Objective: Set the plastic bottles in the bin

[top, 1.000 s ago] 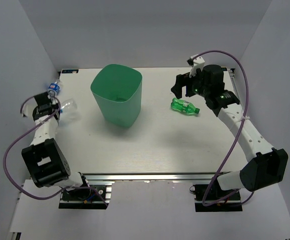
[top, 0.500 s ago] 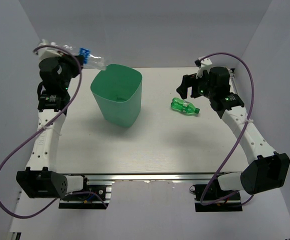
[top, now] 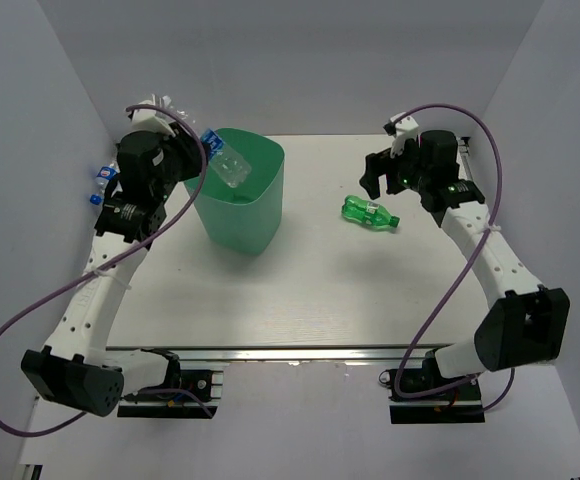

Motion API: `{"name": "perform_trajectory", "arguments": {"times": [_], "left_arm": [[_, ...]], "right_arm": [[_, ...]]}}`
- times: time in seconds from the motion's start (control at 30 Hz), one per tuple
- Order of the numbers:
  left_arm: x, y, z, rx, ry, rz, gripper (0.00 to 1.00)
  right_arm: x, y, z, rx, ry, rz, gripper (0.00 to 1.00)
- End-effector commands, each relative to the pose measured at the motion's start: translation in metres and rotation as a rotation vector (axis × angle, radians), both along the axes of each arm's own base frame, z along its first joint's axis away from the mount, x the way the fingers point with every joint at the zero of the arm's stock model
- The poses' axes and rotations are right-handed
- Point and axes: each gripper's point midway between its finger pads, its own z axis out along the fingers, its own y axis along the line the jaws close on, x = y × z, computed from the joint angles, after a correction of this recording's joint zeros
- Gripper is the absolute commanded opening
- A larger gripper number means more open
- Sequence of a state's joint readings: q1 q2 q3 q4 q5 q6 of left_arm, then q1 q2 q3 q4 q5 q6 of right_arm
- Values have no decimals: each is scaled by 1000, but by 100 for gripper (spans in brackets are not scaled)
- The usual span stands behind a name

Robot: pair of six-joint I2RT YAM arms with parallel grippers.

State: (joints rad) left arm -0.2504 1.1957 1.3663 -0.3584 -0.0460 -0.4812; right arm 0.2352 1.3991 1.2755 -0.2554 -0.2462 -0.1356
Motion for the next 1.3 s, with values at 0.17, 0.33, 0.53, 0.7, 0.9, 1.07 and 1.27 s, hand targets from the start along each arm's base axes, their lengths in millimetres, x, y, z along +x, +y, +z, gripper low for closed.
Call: {"name": "perform_trajectory", "arguments": {"times": [0.17, 0.33, 0.53, 0.7, 0.9, 1.07, 1.27], "left_arm": [[5, -16, -13, 101, 28, -40, 98], [21, -15, 11, 120, 11, -11, 98], [40, 8, 31, 151, 4, 127, 98], [62, 41, 28, 121, 36, 189, 98], [76, 134, -37, 37, 163, 347, 98], [71, 192, -90, -16, 267, 431, 98], [54, 221, -134, 13, 343, 463, 98]], "right_arm": [[32, -5, -26, -170, -56, 195, 89], [32, -9, -65, -293, 22, 319, 89], [35, -26, -106, -428, 119, 360, 89], [35, -27, -134, -446, 183, 402, 89], [50, -23, -175, -414, 256, 374, 89], [66, -20, -194, -381, 263, 323, 89], [59, -15, -203, -353, 312, 351, 55]]}}
